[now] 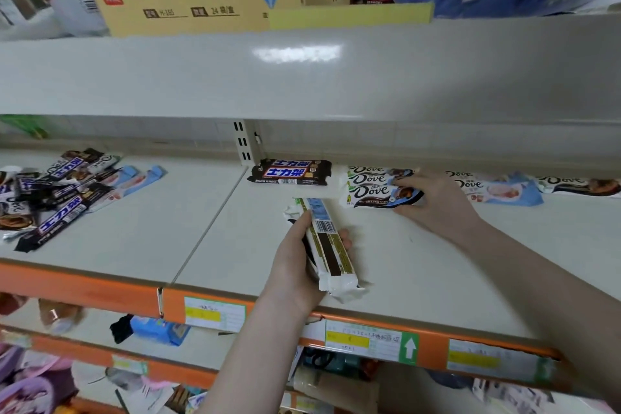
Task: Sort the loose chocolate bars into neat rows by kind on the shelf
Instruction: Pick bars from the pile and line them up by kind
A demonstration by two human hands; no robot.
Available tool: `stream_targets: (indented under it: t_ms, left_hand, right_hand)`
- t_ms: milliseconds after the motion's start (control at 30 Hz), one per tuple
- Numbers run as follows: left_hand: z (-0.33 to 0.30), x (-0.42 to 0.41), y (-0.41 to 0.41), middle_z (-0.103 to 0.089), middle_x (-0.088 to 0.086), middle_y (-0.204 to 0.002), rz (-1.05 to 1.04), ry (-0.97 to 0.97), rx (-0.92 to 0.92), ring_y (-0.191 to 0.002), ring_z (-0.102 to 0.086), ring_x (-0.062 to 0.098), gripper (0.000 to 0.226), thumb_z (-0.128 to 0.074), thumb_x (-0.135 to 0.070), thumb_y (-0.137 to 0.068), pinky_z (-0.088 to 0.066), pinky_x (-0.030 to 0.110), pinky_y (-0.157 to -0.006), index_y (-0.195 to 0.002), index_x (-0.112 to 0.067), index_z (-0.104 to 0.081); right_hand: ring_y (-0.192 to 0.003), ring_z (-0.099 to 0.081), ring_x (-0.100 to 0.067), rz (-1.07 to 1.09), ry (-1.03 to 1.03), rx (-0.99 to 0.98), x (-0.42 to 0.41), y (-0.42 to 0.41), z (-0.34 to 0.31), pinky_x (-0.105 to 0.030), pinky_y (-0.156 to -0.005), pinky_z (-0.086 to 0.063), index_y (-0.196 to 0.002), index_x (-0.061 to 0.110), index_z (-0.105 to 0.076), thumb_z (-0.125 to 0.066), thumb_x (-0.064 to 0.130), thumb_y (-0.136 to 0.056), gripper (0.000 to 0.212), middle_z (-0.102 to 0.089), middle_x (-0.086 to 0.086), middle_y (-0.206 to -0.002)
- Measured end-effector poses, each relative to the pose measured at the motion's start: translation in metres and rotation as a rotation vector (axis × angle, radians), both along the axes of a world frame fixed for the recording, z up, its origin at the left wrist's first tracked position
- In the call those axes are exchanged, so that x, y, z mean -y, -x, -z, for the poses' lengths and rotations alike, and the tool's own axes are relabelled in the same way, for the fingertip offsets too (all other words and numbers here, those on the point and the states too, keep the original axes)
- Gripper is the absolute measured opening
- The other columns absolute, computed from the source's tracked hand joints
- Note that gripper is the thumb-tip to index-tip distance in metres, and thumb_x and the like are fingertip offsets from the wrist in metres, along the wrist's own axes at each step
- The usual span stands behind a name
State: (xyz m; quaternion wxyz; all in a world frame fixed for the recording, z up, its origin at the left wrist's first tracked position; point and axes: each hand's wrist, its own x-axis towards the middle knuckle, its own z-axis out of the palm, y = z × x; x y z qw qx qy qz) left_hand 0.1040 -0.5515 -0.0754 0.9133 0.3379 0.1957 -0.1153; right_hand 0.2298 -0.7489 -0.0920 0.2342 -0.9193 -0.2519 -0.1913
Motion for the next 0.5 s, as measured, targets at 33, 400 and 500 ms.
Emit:
stream_targets:
  t_ms: [33, 400, 500]
  left_hand:
    - [0.0004, -0.0009, -0.0003, -0.063, 0.013, -0.076, 0.008, 0.007, -0.001, -0.064, -0.059, 0.021, 0.033, -0.047, -0.040, -0.092, -0.052, 0.026, -0.058, -0.110, -0.015, -0.060]
    - [0.0015, -0.0055, -0.0033, -0.065, 0.015, -0.077, 0.051, 0.005, 0.018, -0.063, -0.061, 0.024, 0.031, -0.046, -0.032, -0.091, -0.051, 0.029, -0.063, -0.102, -0.009, -0.063]
    - [0.0005, -0.0065, -0.0044, -0.066, 0.013, -0.080, 0.091, -0.073, 0.032, -0.063, -0.061, 0.020, 0.032, -0.056, -0.036, -0.086, -0.053, 0.026, -0.059, -0.102, -0.009, -0.066]
  right_hand:
    - [-0.084, -0.063, -0.033, 0.010, 0.001, -0.004, -0.0006, -0.0013, 0.0005, -0.027, -0.075, -0.036, -0.096, 0.008, -0.072, -0.078, 0.008, -0.061, 0.036, -0.071, -0.014, -0.090]
    - [-0.091, -0.060, -0.034, 0.052, -0.019, -0.017, -0.0073, -0.0061, 0.0046, -0.040, -0.083, -0.044, -0.095, 0.009, -0.072, -0.072, 0.004, -0.065, 0.031, -0.070, -0.014, -0.097]
    - [-0.091, -0.061, -0.030, 0.068, -0.065, -0.022, -0.0074, -0.0031, 0.0028, -0.029, -0.081, -0.042, -0.095, 0.013, -0.073, -0.071, 0.009, -0.069, 0.026, -0.070, -0.008, -0.097]
